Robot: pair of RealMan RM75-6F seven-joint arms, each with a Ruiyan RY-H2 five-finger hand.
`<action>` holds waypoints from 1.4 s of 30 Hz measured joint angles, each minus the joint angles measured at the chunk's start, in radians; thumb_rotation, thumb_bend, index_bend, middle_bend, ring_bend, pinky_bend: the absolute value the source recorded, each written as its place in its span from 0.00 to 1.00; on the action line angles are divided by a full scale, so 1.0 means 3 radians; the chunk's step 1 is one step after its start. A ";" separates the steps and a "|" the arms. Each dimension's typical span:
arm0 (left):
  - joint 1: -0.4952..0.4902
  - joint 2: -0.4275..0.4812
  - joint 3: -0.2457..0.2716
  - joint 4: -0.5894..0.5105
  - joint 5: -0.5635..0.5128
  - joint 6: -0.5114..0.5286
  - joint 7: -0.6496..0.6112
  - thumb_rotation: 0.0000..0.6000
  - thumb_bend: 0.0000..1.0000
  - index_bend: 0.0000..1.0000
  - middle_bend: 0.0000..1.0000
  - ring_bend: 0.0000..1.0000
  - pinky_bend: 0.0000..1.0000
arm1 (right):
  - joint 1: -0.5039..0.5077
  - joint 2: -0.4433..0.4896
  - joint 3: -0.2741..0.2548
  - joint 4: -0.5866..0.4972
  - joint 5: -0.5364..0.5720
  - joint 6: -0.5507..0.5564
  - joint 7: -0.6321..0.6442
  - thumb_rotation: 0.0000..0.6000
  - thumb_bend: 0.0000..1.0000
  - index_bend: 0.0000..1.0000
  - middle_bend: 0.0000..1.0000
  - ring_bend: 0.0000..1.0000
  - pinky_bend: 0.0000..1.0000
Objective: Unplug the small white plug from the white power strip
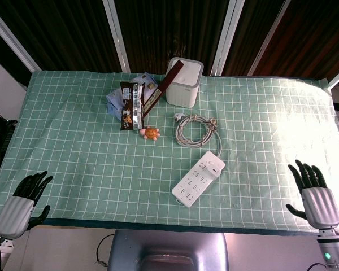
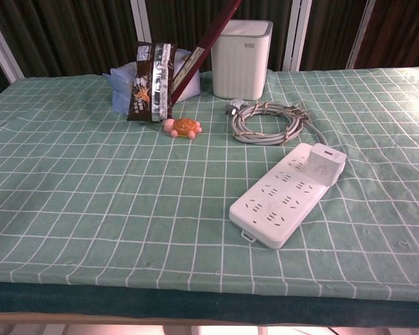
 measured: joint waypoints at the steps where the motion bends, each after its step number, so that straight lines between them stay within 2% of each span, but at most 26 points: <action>1: -0.0002 -0.0003 0.0005 0.0002 0.0009 -0.0003 0.0011 1.00 0.43 0.00 0.00 0.00 0.10 | 0.0002 0.0000 -0.0001 -0.0001 0.0000 -0.0004 0.0001 1.00 0.11 0.00 0.00 0.00 0.00; 7: -0.0043 -0.0042 0.0053 -0.0014 0.0125 -0.0054 0.0072 1.00 0.44 0.00 0.00 0.00 0.10 | 0.0016 0.0004 -0.0027 0.0013 -0.0079 -0.0014 0.0030 1.00 0.11 0.00 0.00 0.00 0.00; 11: -0.0121 -0.0100 0.0142 -0.0003 0.0390 -0.0105 -0.0004 1.00 0.45 0.00 0.00 0.00 0.10 | 0.0094 -0.0034 -0.0030 0.0062 -0.0171 -0.0076 0.0015 1.00 0.11 0.00 0.00 0.00 0.00; 15: -0.0329 -0.0248 0.0237 -0.0002 0.0728 -0.0340 -0.0048 1.00 0.47 0.00 0.00 0.00 0.10 | 0.0269 -0.0108 -0.0014 0.0124 -0.0218 -0.0318 -0.0082 1.00 0.11 0.00 0.00 0.00 0.00; 18: -0.0514 -0.0385 0.0274 -0.0090 0.0852 -0.0591 -0.0035 1.00 0.50 0.00 0.00 0.00 0.10 | 0.0461 -0.0161 0.0019 0.0138 -0.0238 -0.0574 -0.0155 1.00 0.11 0.00 0.00 0.00 0.00; 23: -0.0732 -0.0707 0.0226 -0.0249 0.0920 -0.0887 0.0171 1.00 0.60 0.00 0.00 0.00 0.10 | 0.0884 -0.0256 0.0106 0.0141 -0.0295 -0.1050 -0.0279 1.00 0.11 0.00 0.00 0.00 0.00; 26: -0.0839 -0.0872 0.0158 -0.0335 0.0858 -0.1114 0.0304 1.00 0.64 0.00 0.00 0.00 0.10 | 0.1162 -0.0334 0.0186 0.0143 -0.0316 -0.1324 -0.0414 1.00 0.11 0.00 0.00 0.00 0.00; 30: -0.1002 -0.1112 0.0000 -0.0409 0.0600 -0.1451 0.0515 1.00 0.72 0.00 0.01 0.01 0.10 | 0.1484 -0.0437 0.0264 0.0179 -0.0351 -0.1630 -0.0550 1.00 0.11 0.00 0.00 0.00 0.00; 32: -0.1064 -0.1234 -0.0072 -0.0412 0.0492 -0.1541 0.0619 1.00 0.74 0.00 0.02 0.02 0.10 | 0.1577 -0.0471 0.0281 0.0206 -0.0343 -0.1737 -0.0600 1.00 0.11 0.00 0.00 0.00 0.00; 36: -0.1212 -0.1463 -0.0219 -0.0351 0.0268 -0.1737 0.0746 0.93 0.76 0.00 0.02 0.02 0.10 | 0.1730 -0.0546 0.0280 0.0286 -0.0284 -0.1937 -0.0661 1.00 0.11 0.00 0.00 0.00 0.00; 42: -0.1460 -0.1774 -0.0366 -0.0065 -0.0027 -0.1993 0.0773 0.94 0.76 0.00 0.03 0.03 0.10 | 0.1862 -0.0609 0.0223 0.0474 -0.0315 -0.2015 -0.0595 1.00 0.11 0.00 0.00 0.00 0.00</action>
